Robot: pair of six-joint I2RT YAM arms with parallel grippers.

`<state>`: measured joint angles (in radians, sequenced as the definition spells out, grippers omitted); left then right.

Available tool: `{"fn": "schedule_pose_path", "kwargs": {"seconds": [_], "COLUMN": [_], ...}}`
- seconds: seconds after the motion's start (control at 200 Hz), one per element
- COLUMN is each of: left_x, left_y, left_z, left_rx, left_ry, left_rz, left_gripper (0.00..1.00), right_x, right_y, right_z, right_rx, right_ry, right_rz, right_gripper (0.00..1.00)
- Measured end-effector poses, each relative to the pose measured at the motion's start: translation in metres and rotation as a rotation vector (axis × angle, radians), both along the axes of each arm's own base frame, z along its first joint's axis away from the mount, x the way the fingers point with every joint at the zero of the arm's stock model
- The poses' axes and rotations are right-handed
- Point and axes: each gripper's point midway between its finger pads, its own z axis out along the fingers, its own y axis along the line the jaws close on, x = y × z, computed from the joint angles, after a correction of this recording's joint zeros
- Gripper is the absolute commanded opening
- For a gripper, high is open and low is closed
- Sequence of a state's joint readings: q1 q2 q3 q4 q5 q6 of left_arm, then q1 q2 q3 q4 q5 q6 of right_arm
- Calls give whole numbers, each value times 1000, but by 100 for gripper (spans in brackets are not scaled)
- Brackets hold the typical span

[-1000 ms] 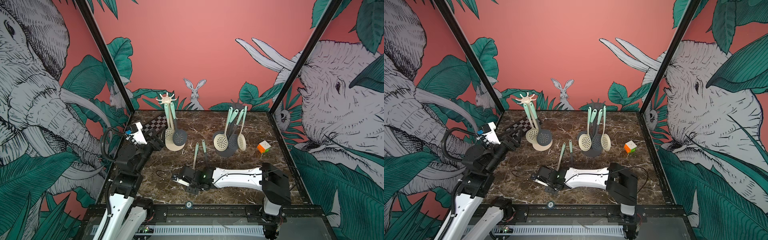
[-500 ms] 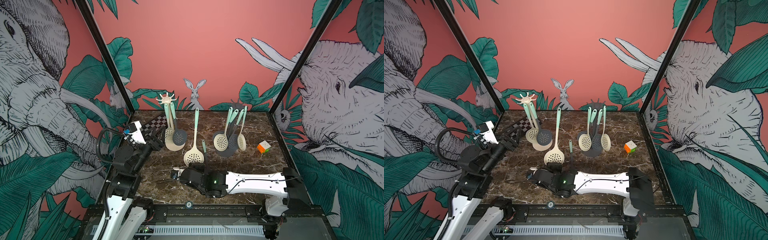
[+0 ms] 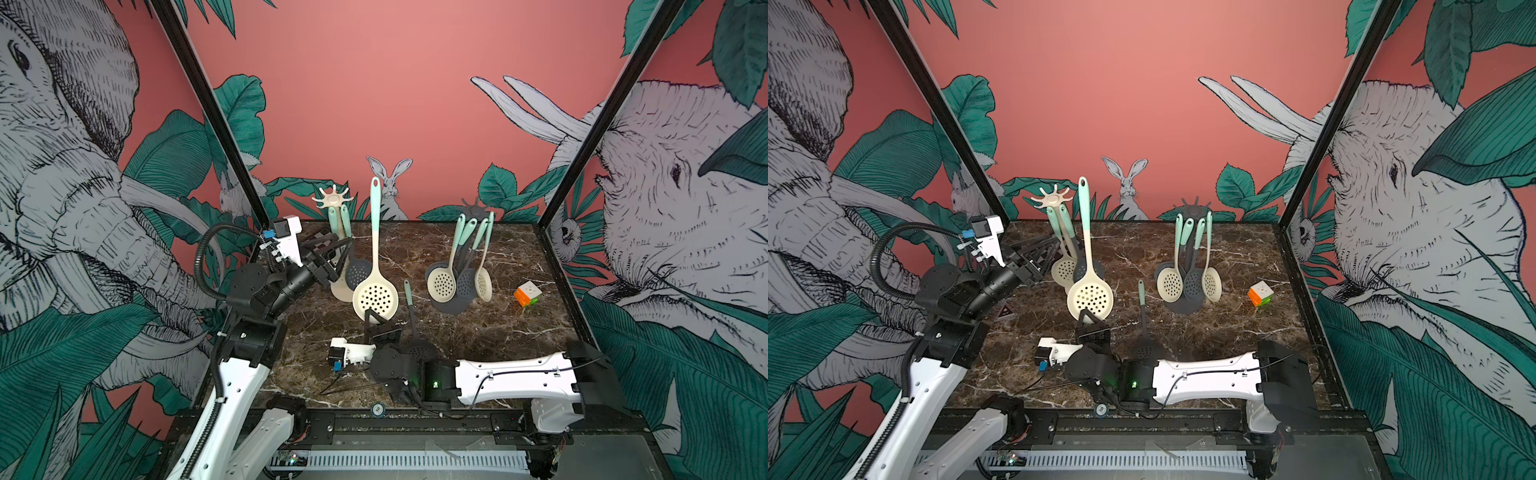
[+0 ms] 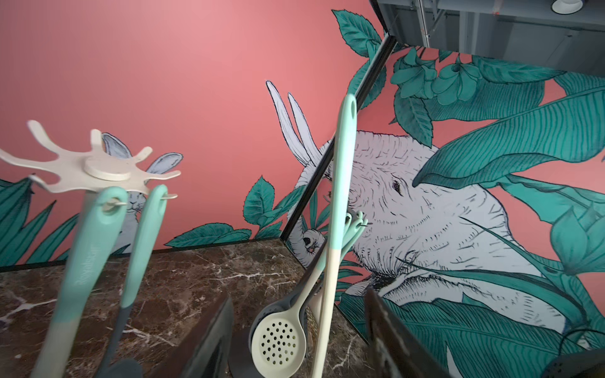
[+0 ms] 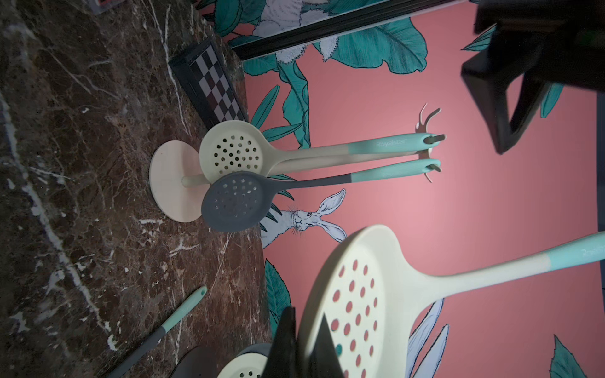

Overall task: Hang the skimmer on the kitchen utensil rack
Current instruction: Pick up the skimmer from the center of the board.

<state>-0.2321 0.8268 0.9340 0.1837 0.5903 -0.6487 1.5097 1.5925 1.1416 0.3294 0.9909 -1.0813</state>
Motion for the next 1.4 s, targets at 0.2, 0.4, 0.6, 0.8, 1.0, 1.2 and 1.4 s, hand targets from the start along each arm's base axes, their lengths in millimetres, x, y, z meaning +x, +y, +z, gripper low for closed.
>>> {"fn": "schedule_pose_path", "kwargs": {"seconds": [0.2,0.4,0.6,0.8,1.0,1.2,1.4], "left_x": [-2,-11,-10,-7,-1,4,2], "left_y": [-13,-18,-19,-19,-15,-8,-4], "left_z": [-4,3,2,1,-2,-4,-3], "left_rx": [-5,-7,-6,-8,18,14,11], "left_ry": [27,5,9,16,-5,9,19], "left_rz": [-103,-155,-164,-156,-116,-63,-30], "left_gripper": [65,57,47,10,0,0,0], "right_x": [-8,-12,-18,-19,-27,-28,-39], "right_y": [18,31,37,40,44,39,16], "right_z": [-9,-21,-19,-15,-9,-4,24], "right_rx": [-18,-39,-25,-3,61,175,381], "right_ry": [-20,-9,-3,6,25,105,275], "right_rz": [46,88,118,128,143,140,209], "right_gripper": [0,0,0,0,14,42,56]}}
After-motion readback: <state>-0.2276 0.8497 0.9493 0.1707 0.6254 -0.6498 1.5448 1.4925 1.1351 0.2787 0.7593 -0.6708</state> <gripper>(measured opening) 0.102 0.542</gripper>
